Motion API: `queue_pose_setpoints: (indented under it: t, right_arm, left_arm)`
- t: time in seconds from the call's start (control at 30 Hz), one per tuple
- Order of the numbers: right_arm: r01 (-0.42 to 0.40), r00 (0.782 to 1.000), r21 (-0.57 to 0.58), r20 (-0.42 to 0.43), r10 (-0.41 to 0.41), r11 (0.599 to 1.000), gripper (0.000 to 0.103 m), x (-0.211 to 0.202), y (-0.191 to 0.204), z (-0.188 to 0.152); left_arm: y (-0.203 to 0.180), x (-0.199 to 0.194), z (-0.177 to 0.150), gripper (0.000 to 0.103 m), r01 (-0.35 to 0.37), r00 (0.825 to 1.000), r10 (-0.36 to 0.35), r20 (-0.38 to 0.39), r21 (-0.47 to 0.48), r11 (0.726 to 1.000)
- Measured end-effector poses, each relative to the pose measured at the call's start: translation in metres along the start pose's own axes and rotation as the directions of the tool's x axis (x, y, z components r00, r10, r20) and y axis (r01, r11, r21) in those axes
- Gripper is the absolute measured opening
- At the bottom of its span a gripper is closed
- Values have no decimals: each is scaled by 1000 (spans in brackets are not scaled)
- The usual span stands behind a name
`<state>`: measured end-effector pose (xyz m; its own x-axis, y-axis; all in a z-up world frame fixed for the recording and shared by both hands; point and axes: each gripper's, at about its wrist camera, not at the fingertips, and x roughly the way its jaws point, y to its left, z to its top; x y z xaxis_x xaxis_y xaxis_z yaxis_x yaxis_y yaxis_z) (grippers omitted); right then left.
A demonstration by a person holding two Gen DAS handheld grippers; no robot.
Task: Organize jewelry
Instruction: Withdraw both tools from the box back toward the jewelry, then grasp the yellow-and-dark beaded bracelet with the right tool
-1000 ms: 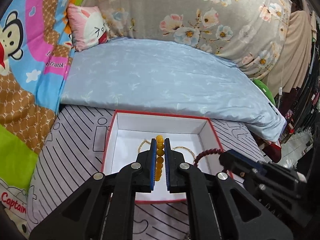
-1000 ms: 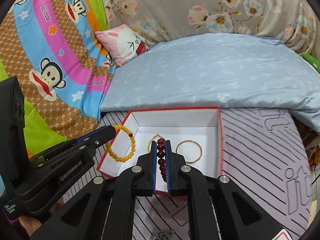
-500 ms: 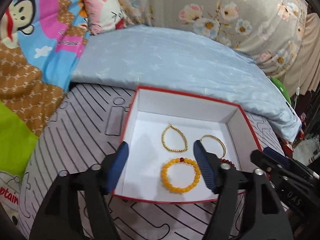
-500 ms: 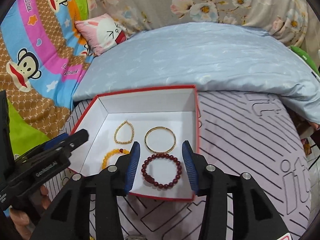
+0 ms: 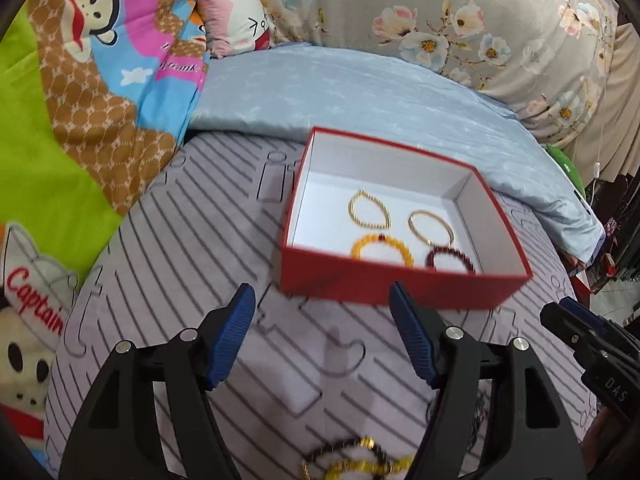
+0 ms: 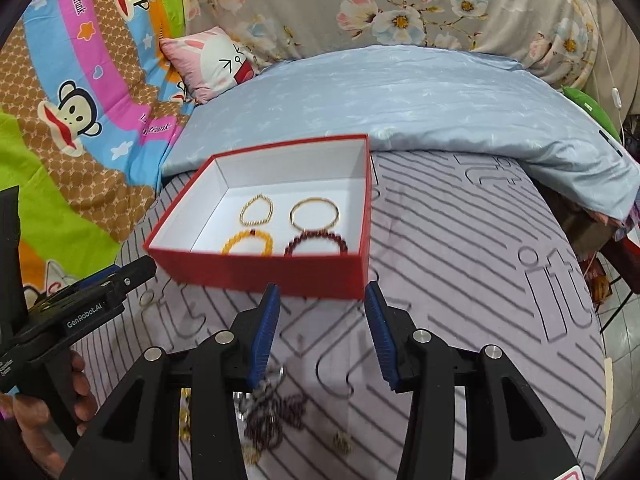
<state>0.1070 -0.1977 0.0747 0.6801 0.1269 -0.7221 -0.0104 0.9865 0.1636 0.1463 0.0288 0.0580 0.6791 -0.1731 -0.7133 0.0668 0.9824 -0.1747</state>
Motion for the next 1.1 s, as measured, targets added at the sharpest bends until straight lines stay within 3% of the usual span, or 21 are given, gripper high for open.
queue_pose_setpoints:
  t: [0.6,1.1]
  right_arm:
    - [-11,995,10,-100,12,1000,43,-40,-2,-90]
    - [-128,981,-103,-160,111,986,43,-13,59,-99]
  left_arm:
    - [5,-34,-94,66,-28,993,33,-112,47,999]
    - [13,-39,-116,66,-70,987,78,-143,59,996]
